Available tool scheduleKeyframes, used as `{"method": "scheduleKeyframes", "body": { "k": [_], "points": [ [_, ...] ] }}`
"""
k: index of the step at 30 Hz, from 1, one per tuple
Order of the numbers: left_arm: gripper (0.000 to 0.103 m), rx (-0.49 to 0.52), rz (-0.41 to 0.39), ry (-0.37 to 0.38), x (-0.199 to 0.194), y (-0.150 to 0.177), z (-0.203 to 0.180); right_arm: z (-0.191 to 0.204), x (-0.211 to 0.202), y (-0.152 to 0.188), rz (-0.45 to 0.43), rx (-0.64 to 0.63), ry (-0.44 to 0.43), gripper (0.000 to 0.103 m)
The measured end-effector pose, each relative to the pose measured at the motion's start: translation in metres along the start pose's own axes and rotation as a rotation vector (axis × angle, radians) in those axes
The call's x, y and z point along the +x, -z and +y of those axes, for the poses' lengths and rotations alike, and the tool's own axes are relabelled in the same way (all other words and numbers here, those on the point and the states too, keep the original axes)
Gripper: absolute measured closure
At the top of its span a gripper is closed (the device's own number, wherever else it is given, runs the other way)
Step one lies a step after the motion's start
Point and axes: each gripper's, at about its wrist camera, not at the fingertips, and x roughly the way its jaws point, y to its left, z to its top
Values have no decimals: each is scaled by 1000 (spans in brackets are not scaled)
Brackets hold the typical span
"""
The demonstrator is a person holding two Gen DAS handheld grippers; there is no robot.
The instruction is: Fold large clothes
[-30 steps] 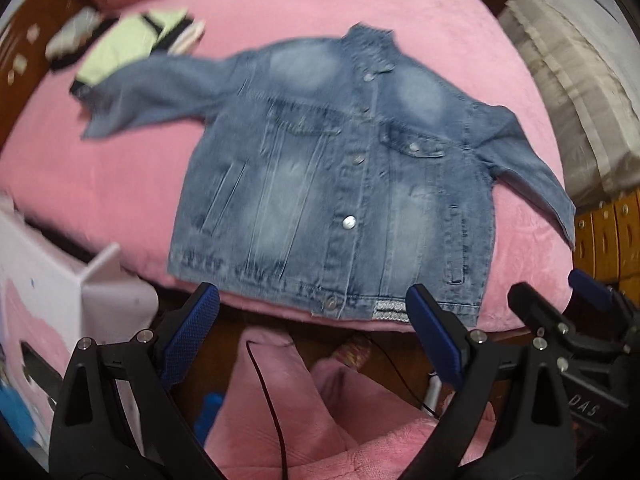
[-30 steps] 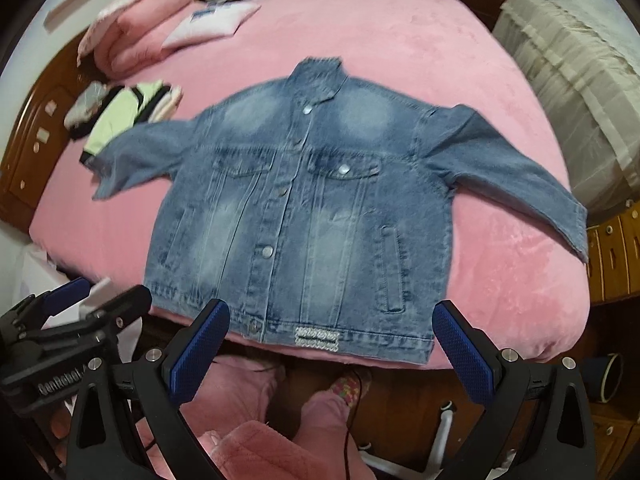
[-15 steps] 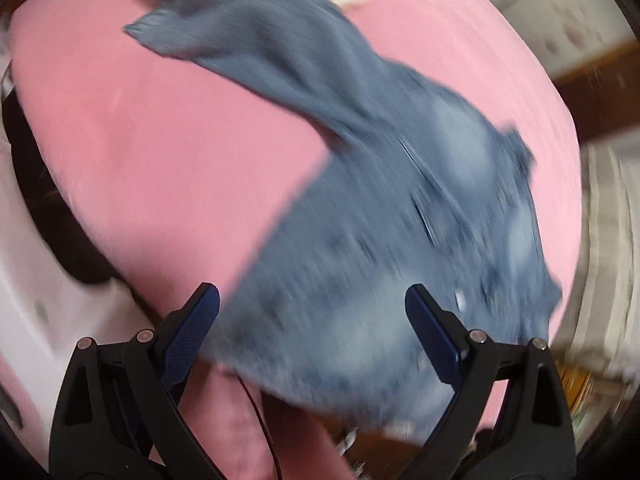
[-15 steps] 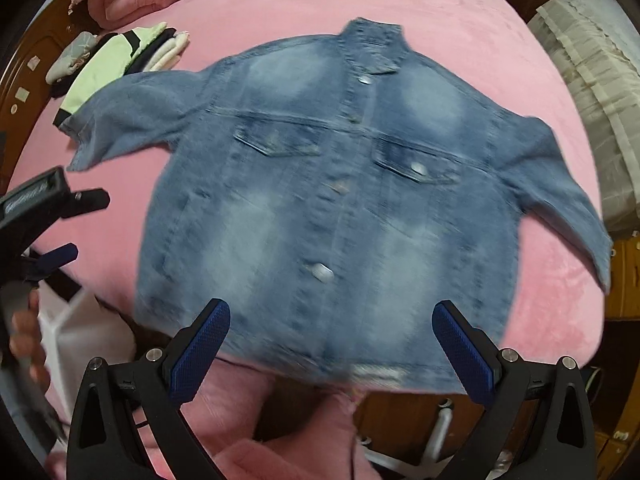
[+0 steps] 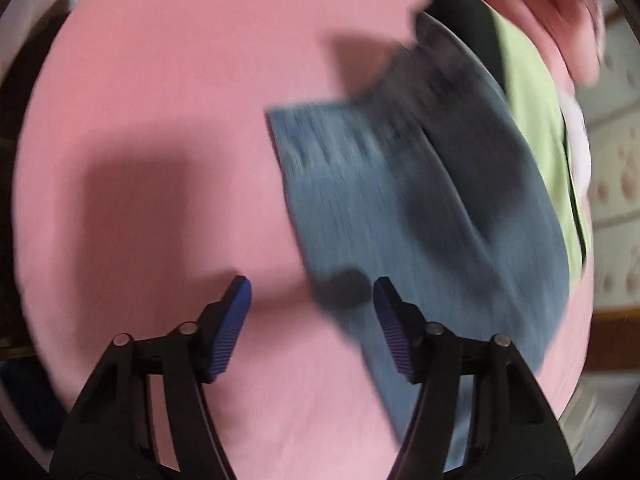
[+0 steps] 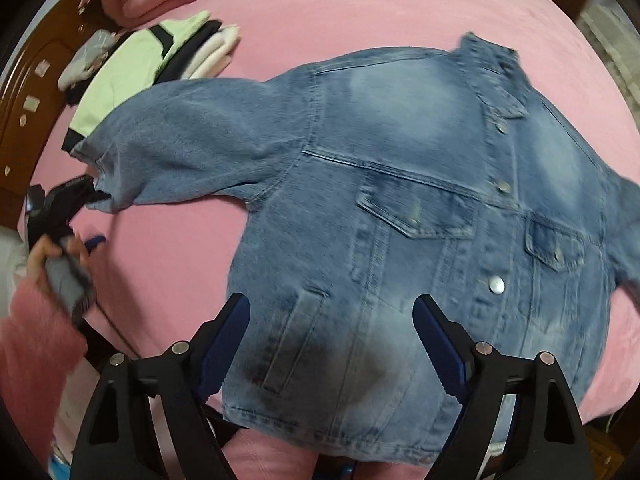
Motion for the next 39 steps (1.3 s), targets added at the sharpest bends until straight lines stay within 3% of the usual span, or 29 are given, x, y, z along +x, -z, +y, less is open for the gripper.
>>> {"method": "scheduleKeyframes", "body": {
  "k": [5,9,12,18,23,25,28,30,34,39],
  "points": [
    [46,-55,-89,85,33,-53,14,3,22,0,34,-14,-6,17],
    [80,-36,-144,134,49,-84,15,-4,38,6,70,19,-7,17],
    [93,-70,-181,187,48,-94,25,-8,51,5,90,41,-4,17],
    [95,-135,-313,341,-10,-94,26,-30,60,-2,76,77,-26,17],
    [95,-2,-441,512,-101,-52,-7,-69,57,-2,23,94,-57,17],
    [95,100,-459,577,-144,-14,-38,-96,52,1,8,108,-73,17],
    [95,255,-491,668,-193,9,-84,-131,34,1,-38,149,-95,17],
    [95,370,-507,741,-229,46,-111,-160,15,4,-72,174,-107,17],
    [95,598,-451,881,-265,131,-198,-211,-14,5,-153,213,-112,17],
    [95,830,-282,984,-244,235,-279,-286,-45,11,-242,276,-90,17]
  ]
}}
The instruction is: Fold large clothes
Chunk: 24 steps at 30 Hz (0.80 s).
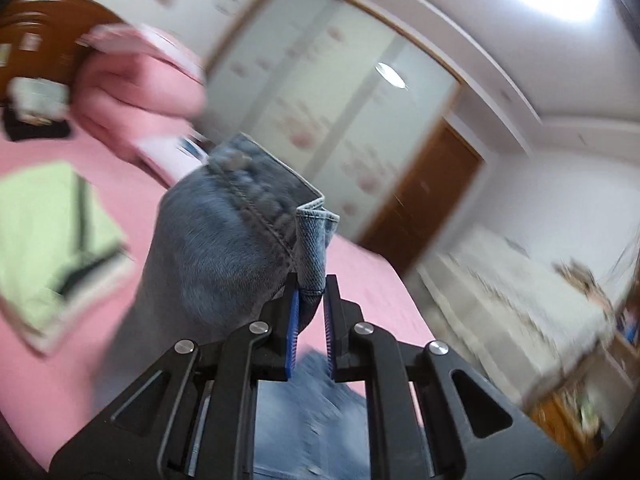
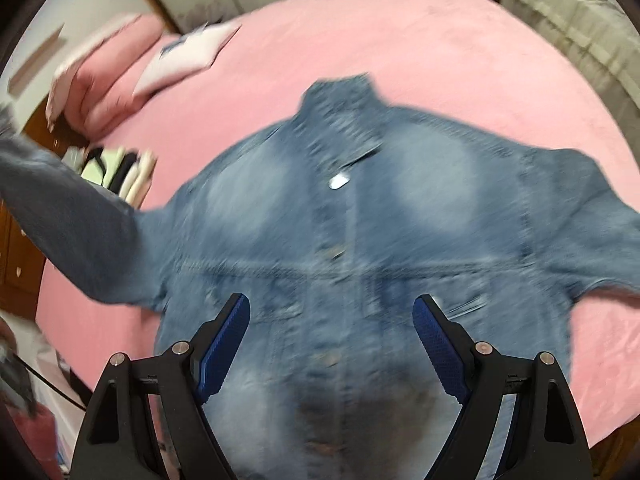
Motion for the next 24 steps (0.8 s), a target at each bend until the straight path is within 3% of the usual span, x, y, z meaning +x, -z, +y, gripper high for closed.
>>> {"method": "scheduleKeyframes", "body": {
  "k": [3,7,9,11,12,14,16,18,21,24],
  "points": [
    [95,25,121,34,48,44,-25,-41,-7,-8,-46,38,22,17],
    [91,79,387,3,117,125,-42,-92,1,-9,-65,101,18,17],
    [79,76,548,-2,145,165,-39,-113,16,-8,-44,133,-5,17],
    [70,75,708,-79,148,213,-42,-128,32,-7,-13,160,-16,17],
    [66,67,749,-113,149,219,-38,-133,38,-8,2,170,-30,17],
    [51,55,752,-151,127,231,-37,-135,46,-8,23,180,-81,17],
    [28,41,721,-194,108,221,-31,-133,54,-8,49,191,-146,17],
    [25,29,698,-252,80,211,-20,-126,68,-6,121,198,-214,17],
    [25,6,703,-400,44,194,11,-113,89,2,235,206,-264,18],
    [25,2,687,-587,6,183,48,-92,105,13,302,160,-266,31]
  ]
}}
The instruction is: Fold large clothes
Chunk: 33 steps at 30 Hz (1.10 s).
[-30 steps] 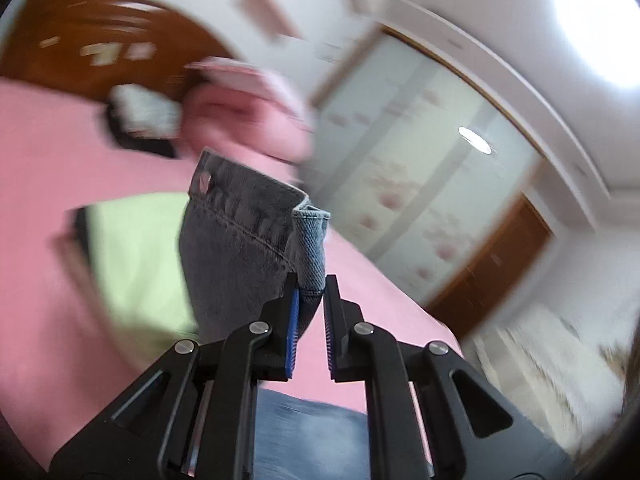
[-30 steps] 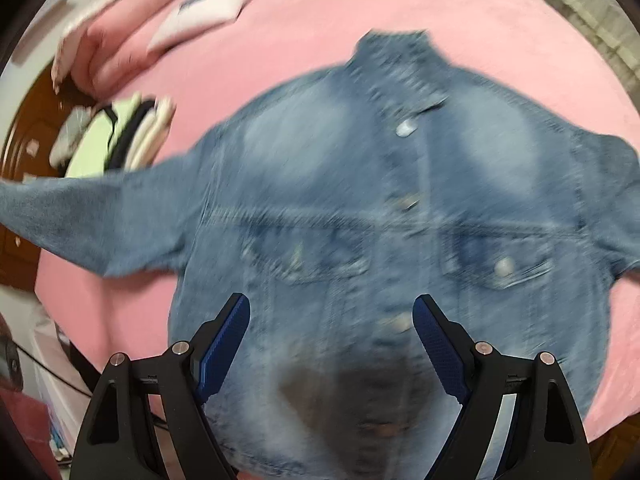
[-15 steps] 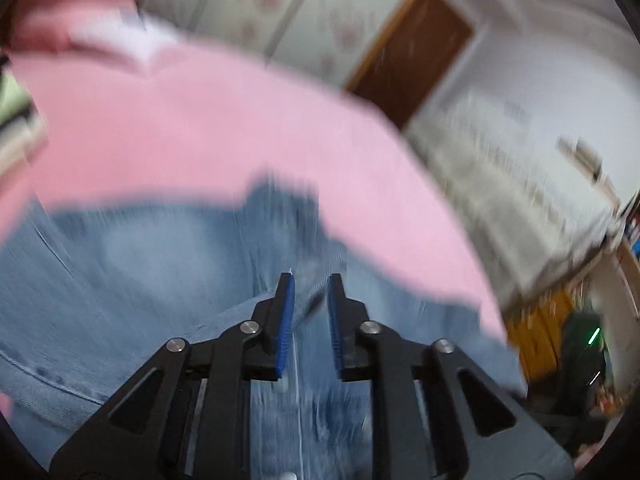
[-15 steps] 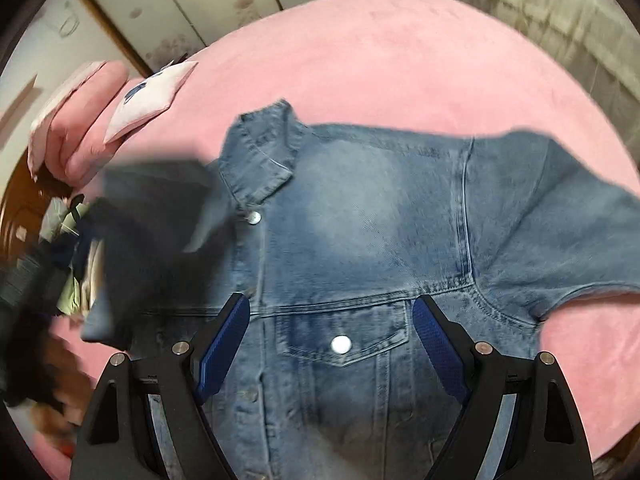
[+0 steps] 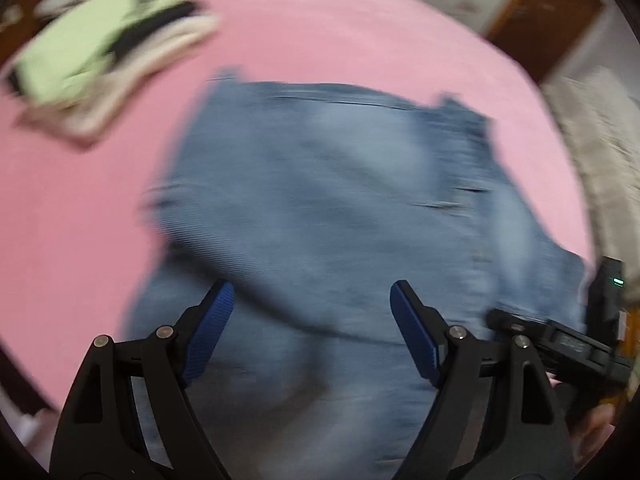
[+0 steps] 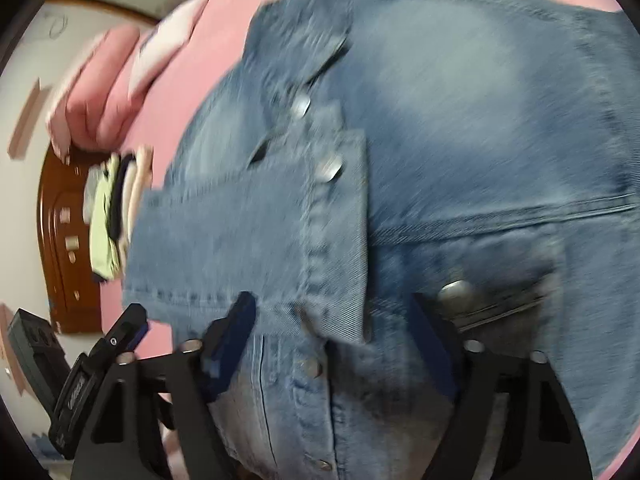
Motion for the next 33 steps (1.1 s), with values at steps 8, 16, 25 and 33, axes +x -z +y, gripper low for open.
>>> {"method": "scheduleKeyframes", "body": {
  "k": [8,16,25,33],
  "points": [
    [25,-20,-15,-320,7,2,84,30,22,19,3,-231,222,77],
    [25,-77,-8,-275,27,-4,98,74,-56,16,-274,-376,273,95],
    [25,-27,63,-285,60,7,85,25,-108,4,-336,-224,396,95],
    [36,-74,61,-287,44,21,84,-36,-68,27,-248,0,646,90]
  ]
}}
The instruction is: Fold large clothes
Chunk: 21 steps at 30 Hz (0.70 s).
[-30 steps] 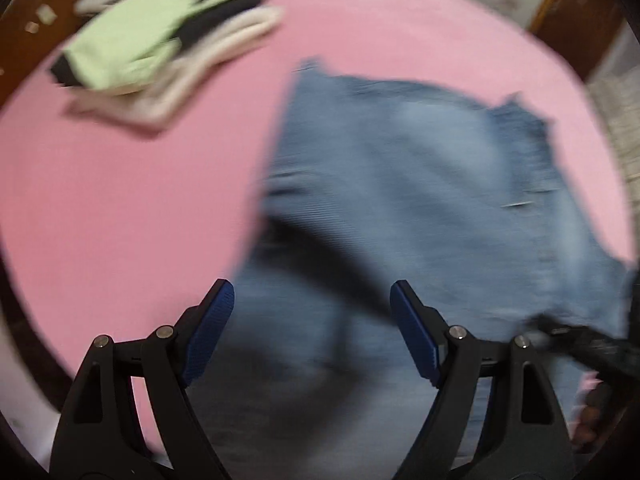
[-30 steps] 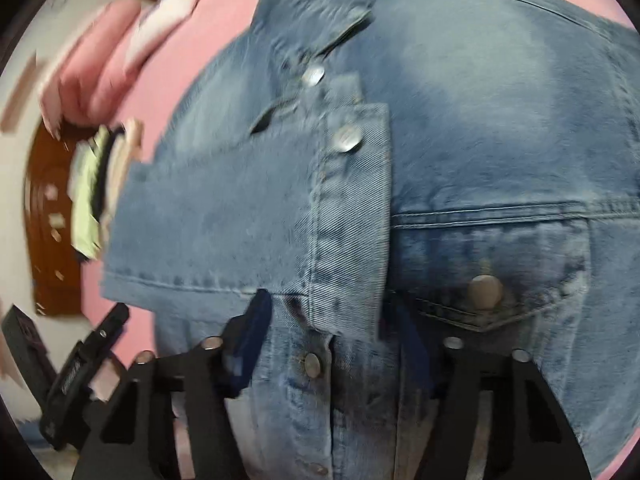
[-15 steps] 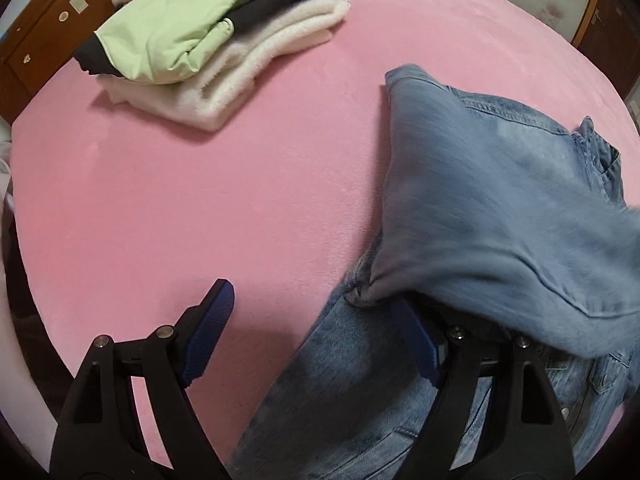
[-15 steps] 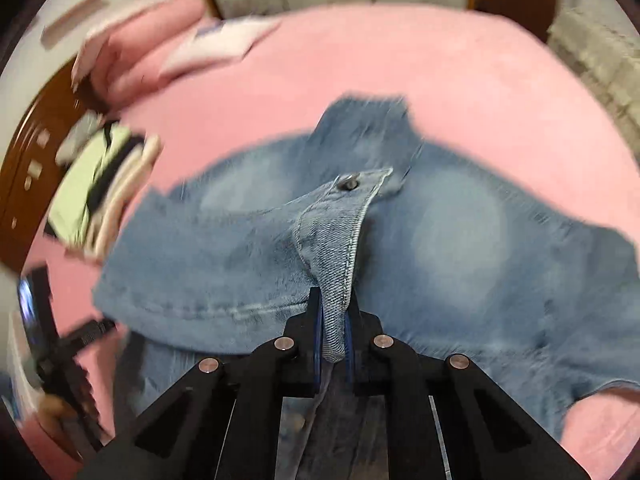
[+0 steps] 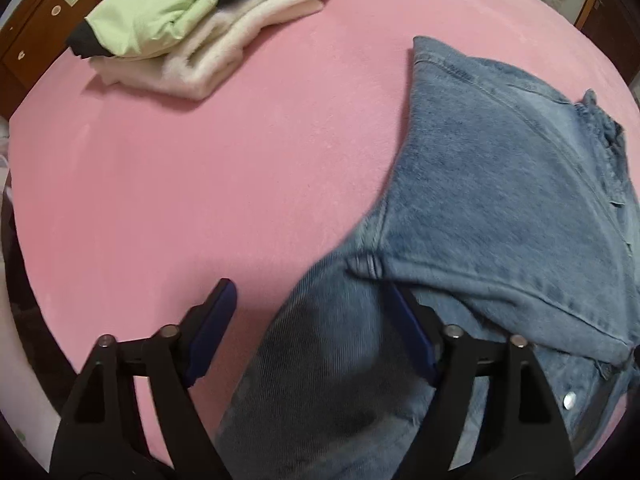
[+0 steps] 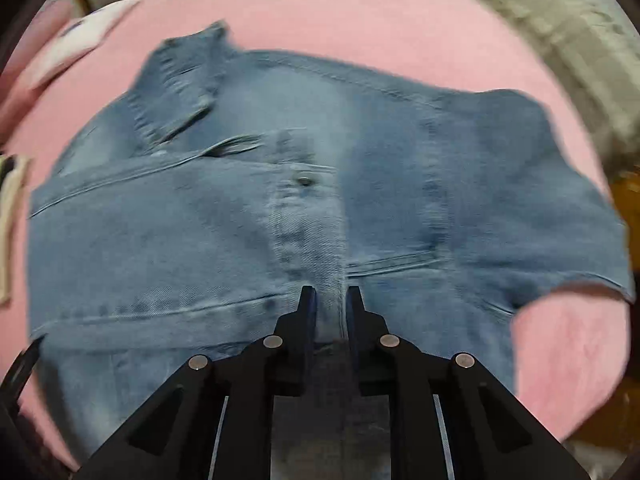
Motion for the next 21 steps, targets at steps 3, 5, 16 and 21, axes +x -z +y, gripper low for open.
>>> {"method": "scheduleKeyframes", "body": {
  "k": [3,5,16,21],
  "points": [
    [53,37,-24,62,-29,11,-8,3,-22,1,-124,20,-60,87],
    [58,76,-39,186,-51,16,-18,12,-35,3,-146,-22,-222,87],
    [102,87,293,360,23,-22,-88,98,41,42,296,-55,-740,92],
    [102,73,163,241,13,-30,-52,3,64,31,144,57,-514,103]
  ]
}}
